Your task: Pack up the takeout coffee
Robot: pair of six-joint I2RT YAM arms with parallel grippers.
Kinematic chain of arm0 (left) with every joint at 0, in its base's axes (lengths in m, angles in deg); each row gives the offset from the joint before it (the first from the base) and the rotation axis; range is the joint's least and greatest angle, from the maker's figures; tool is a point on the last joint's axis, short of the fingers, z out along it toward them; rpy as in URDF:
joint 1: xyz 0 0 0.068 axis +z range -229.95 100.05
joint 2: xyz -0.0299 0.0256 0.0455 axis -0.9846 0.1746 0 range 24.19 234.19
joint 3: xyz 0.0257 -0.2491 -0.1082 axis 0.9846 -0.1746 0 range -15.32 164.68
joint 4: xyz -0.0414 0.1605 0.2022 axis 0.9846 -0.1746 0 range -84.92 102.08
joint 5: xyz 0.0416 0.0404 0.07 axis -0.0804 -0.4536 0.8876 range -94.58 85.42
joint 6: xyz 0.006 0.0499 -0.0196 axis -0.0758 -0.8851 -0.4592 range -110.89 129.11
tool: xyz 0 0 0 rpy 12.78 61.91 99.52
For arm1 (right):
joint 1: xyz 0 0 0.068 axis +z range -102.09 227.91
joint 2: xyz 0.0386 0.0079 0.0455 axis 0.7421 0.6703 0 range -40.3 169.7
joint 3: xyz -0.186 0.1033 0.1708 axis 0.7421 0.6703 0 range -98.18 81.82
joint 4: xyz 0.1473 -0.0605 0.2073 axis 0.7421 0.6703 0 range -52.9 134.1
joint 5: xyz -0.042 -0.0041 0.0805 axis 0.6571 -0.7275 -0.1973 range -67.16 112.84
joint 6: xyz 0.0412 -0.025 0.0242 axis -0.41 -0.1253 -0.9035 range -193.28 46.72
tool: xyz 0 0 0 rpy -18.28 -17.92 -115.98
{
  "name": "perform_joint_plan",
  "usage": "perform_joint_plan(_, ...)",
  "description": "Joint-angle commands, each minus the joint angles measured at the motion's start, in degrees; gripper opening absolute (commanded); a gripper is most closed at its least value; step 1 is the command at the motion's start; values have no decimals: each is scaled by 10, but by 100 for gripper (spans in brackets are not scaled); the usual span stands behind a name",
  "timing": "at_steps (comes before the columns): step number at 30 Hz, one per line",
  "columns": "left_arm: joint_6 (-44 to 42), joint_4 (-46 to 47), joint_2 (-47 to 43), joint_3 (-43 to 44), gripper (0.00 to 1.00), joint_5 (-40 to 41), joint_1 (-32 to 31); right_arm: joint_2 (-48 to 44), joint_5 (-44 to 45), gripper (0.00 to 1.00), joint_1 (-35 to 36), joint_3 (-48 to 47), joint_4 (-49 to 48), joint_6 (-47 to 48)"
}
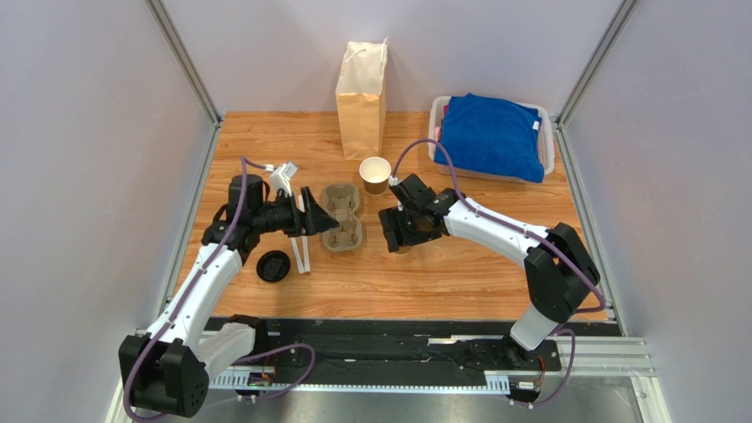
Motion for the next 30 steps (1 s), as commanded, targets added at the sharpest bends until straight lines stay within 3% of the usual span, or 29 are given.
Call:
perform_joint_plan(1, -68, -42, 37, 48, 83, 72, 8, 17, 41, 88, -17, -48, -45, -11)
perform_joint_plan(7, -173, -109, 127, 128, 64, 71, 8, 40, 29, 89, -38, -83, -53, 3)
perform_joint_plan(12, -259, -124, 147, 151, 45, 56, -3, -14, -49, 91, -38, -68, -76, 19)
perform_joint_plan(16, -442, -171, 169, 181, 42, 73, -51, -67, -102, 92, -43, -60, -74, 32)
perform_joint_plan(22, -669, -193, 173, 177, 38, 19, -57, -104, -232, 89, -84, -43, -63, 10)
perform_joint_plan(30, -763, -167, 220, 164, 36, 27, -124, -127, -304, 84, -123, -19, -64, -30)
